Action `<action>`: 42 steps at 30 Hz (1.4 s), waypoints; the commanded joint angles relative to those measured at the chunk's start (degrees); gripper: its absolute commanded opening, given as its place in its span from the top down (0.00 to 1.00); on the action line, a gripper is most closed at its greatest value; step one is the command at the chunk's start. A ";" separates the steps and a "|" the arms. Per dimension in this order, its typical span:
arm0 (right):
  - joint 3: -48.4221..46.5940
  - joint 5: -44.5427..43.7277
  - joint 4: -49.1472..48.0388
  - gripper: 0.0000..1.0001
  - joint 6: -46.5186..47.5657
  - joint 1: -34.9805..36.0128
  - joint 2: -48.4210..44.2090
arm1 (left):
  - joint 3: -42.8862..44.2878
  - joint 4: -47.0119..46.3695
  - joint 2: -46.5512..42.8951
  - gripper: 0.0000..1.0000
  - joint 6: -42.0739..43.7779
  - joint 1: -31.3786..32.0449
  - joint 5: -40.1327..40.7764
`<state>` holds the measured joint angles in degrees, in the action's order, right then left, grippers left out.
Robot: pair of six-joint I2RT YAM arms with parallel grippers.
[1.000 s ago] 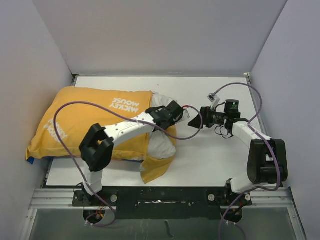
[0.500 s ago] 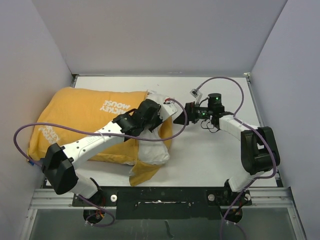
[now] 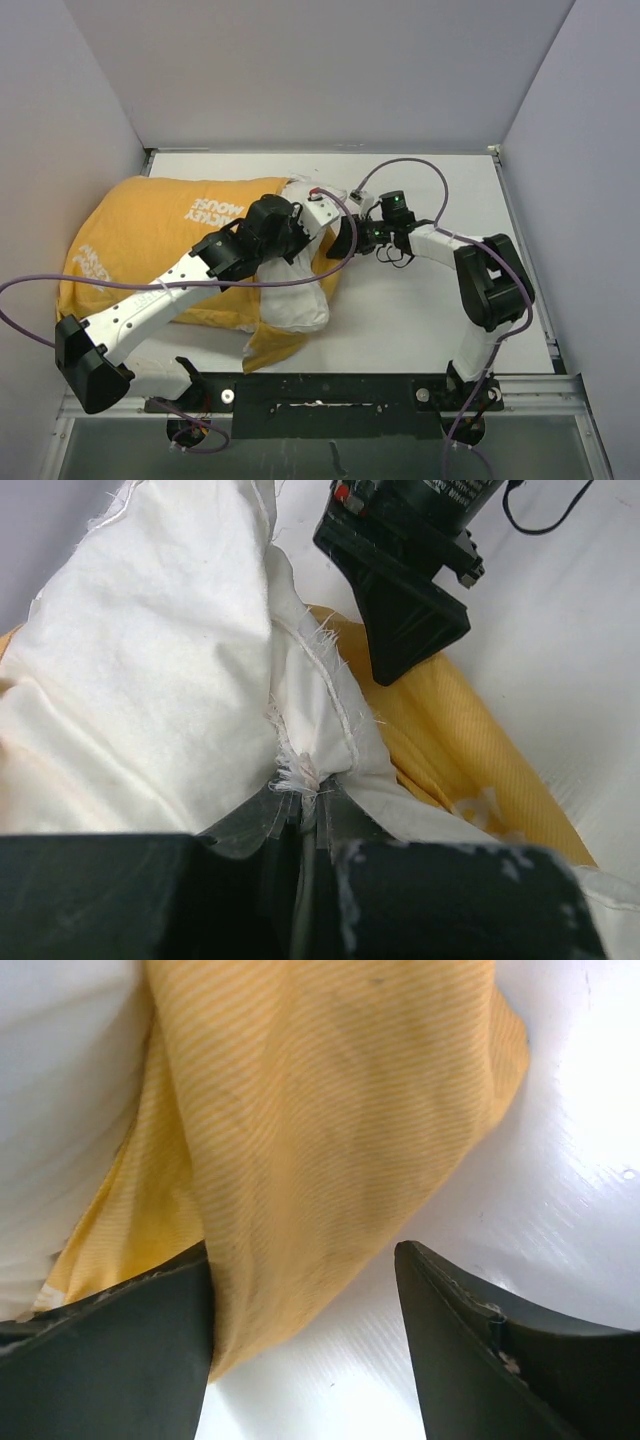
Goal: Put the pillow into the pillowcase
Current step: Stuff the pillow into the pillowcase.
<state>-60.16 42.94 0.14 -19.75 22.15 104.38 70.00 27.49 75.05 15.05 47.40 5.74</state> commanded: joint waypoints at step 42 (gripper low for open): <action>5.00 13.12 -21.21 0.51 -19.33 2.64 -9.05 | 2.34 -4.43 -6.20 1.00 -5.10 -0.46 -5.65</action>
<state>-54.61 52.31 -16.27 -39.44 27.33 101.10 69.76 29.82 72.47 11.05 47.18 1.15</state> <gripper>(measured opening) 0.486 0.037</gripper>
